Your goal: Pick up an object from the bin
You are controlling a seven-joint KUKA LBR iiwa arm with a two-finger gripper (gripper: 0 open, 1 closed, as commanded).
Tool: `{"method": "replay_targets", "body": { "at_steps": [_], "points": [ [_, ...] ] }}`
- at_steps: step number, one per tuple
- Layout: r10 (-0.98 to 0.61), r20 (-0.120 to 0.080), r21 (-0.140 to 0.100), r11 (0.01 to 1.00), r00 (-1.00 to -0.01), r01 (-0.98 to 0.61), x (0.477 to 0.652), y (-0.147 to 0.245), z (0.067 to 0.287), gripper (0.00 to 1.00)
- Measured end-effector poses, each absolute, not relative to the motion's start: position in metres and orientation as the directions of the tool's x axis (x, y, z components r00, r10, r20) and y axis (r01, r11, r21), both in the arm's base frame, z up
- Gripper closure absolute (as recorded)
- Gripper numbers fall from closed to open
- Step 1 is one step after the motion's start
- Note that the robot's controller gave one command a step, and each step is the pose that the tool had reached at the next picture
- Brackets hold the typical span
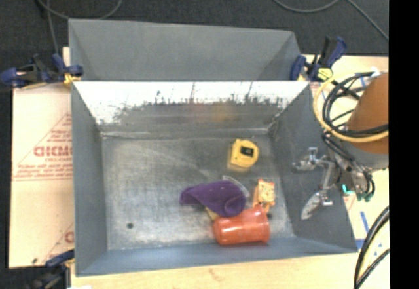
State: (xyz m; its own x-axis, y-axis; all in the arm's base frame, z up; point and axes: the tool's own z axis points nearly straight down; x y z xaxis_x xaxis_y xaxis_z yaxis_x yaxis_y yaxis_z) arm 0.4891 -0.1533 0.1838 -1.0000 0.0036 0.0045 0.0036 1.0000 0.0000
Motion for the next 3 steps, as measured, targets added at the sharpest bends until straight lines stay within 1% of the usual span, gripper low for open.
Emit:
{"method": "replay_targets", "body": {
  "at_steps": [1, 2, 3],
  "points": [
    [0.0, -0.003, -0.002, 1.0, -1.0, 0.0, 0.491, -0.153, 0.188, 0.0],
    [-0.02, -0.011, -0.006, 1.0, -1.0, -0.02, 0.52, -0.115, 0.154, 0.0],
    [-0.114, -0.002, 0.002, 0.993, -0.993, -0.114, 0.529, -0.081, 0.127, 0.0]
  ]
}}
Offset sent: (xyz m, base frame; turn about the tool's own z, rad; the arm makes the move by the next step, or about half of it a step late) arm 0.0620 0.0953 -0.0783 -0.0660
